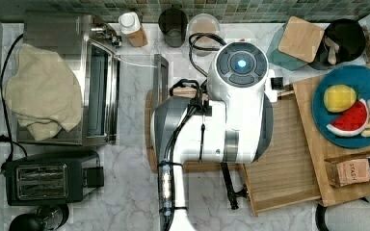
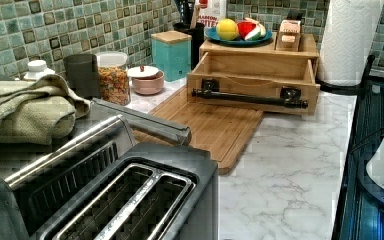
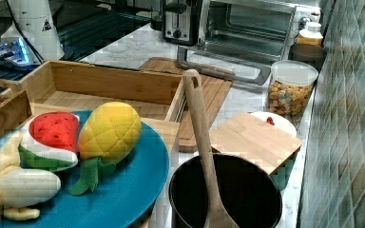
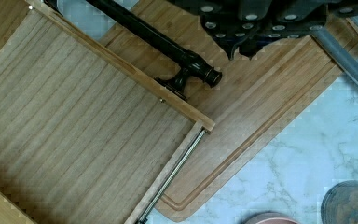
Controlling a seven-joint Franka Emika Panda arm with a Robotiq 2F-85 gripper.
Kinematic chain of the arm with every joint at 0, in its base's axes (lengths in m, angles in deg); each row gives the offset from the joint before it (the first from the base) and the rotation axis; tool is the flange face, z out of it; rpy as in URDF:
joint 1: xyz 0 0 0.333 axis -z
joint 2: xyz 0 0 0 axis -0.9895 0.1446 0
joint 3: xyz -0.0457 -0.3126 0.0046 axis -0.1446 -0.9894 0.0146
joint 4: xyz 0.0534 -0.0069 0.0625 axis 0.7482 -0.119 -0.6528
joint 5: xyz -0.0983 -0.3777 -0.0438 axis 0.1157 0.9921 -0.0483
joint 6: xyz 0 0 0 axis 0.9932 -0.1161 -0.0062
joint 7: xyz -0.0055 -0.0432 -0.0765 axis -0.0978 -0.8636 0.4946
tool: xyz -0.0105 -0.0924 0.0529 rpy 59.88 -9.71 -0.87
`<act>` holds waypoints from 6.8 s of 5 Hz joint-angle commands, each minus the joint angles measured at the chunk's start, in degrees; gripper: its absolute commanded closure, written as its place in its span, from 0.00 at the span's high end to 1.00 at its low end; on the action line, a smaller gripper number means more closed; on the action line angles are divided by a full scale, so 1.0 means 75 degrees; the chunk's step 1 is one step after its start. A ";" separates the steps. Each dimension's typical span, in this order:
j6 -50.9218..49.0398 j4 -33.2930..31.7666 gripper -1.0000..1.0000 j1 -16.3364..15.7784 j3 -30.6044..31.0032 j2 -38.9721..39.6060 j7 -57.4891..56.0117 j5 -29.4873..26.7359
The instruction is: Close the drawer.
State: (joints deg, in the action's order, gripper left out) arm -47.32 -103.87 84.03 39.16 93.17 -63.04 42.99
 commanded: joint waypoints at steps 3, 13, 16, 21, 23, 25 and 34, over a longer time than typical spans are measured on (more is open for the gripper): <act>0.0524 -0.1445 0.00 -0.0024 0.0160 -0.0503 -0.1349 -0.0347; 0.3954 -0.4693 0.00 0.0494 -0.0495 -0.0451 -0.6231 0.0556; 0.4181 -0.3495 0.00 0.2454 -0.0482 0.0250 -0.8001 0.1131; 0.5221 -0.2463 0.00 0.2740 -0.1837 0.0589 -0.8811 0.1286; 0.5226 -0.2465 0.00 0.2669 -0.1911 0.0592 -0.8823 0.1266; 0.5226 -0.2466 0.00 0.2607 -0.1972 0.0594 -0.8831 0.1251; 0.5229 -0.2467 0.00 0.2498 -0.2084 0.0600 -0.8852 0.1222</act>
State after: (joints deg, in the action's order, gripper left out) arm -9.74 -128.16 97.31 29.12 100.94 -129.12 51.11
